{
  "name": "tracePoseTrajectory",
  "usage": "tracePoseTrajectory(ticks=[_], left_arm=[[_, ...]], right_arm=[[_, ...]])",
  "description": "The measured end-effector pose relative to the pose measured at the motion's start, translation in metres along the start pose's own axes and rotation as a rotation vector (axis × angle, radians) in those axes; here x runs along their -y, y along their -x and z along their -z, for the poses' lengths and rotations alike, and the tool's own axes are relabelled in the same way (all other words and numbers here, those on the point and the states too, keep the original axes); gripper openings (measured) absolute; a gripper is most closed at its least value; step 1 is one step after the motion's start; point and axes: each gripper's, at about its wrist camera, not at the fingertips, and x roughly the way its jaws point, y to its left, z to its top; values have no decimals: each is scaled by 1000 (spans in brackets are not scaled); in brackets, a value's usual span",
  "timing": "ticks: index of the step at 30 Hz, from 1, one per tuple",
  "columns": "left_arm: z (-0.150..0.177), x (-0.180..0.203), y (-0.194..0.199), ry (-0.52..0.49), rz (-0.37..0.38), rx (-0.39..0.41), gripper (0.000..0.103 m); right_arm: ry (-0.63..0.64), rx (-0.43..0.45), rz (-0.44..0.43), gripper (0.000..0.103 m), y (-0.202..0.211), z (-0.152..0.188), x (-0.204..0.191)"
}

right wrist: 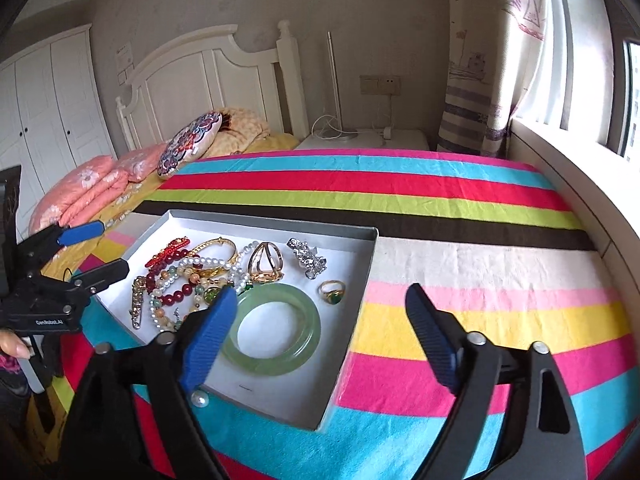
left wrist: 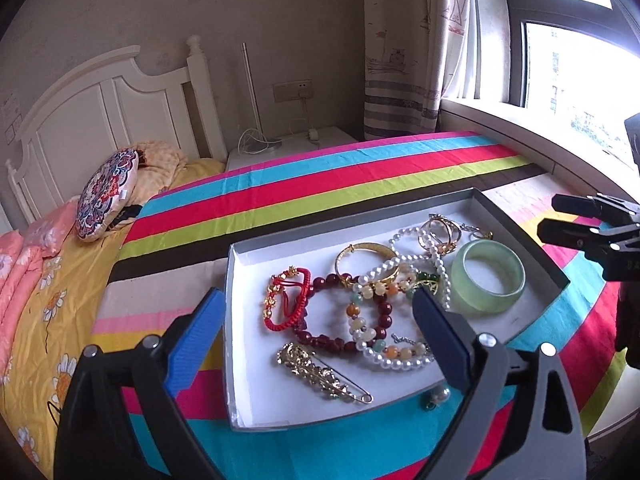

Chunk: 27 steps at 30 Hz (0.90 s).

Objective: Organize jewelry
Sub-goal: 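Open both grippers to release the bracelet and ring in the tray, then withdraw both open grippers toward the two pearl earrings beside the tray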

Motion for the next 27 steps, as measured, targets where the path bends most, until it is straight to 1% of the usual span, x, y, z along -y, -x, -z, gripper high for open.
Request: tracePoseTrajectory(ticks=[4,16,19,21,24,26,27], left_arm=[[5,-3,6,37,3,8,97],[14,-18,17,102,-18,13,98],[22,-23,23,152,-4,16,98],[30,-30,30,214,13,27,101],[48,-41,41,310,38,54,101],[60,-45,47,339,41,67,101],[65,-46,51,349,31,74,101]], right_arm=[[-32,0,-9,86,4,8,0],[-148,3,-36,87,9,27,11],[-160,20,-41,87,16,31,11],[-169,30,-44,87,19,35,12],[-194,52,-48,87,26,38,17],[-210,71,-43,87,33,41,20],[-209,82,-33,87,38,43,20]])
